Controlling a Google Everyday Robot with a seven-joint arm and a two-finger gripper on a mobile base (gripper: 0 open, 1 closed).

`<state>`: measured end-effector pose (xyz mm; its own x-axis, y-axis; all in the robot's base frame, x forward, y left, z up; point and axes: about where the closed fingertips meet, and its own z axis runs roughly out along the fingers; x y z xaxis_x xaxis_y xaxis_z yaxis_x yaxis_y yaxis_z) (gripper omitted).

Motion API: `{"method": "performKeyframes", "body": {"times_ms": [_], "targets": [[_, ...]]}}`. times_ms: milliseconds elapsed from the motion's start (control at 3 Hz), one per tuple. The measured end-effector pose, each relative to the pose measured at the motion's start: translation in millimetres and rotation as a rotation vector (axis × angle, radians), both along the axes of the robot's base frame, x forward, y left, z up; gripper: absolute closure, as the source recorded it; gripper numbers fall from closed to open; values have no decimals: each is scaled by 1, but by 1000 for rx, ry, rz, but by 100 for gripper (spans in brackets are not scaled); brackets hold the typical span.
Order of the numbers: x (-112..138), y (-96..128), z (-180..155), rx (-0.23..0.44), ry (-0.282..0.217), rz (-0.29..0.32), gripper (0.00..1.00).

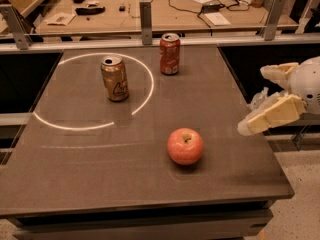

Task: Move orange can near apple

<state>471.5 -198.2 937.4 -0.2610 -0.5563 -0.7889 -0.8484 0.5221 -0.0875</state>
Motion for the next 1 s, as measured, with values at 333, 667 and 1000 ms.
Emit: {"method": "performKeyframes", "body": {"times_ms": [333, 667, 1000], "targets": [[16, 15, -2, 53, -27, 3, 0], [39, 37, -6, 127, -56, 18, 0], [57, 59, -14, 185, -57, 37, 0]]}}
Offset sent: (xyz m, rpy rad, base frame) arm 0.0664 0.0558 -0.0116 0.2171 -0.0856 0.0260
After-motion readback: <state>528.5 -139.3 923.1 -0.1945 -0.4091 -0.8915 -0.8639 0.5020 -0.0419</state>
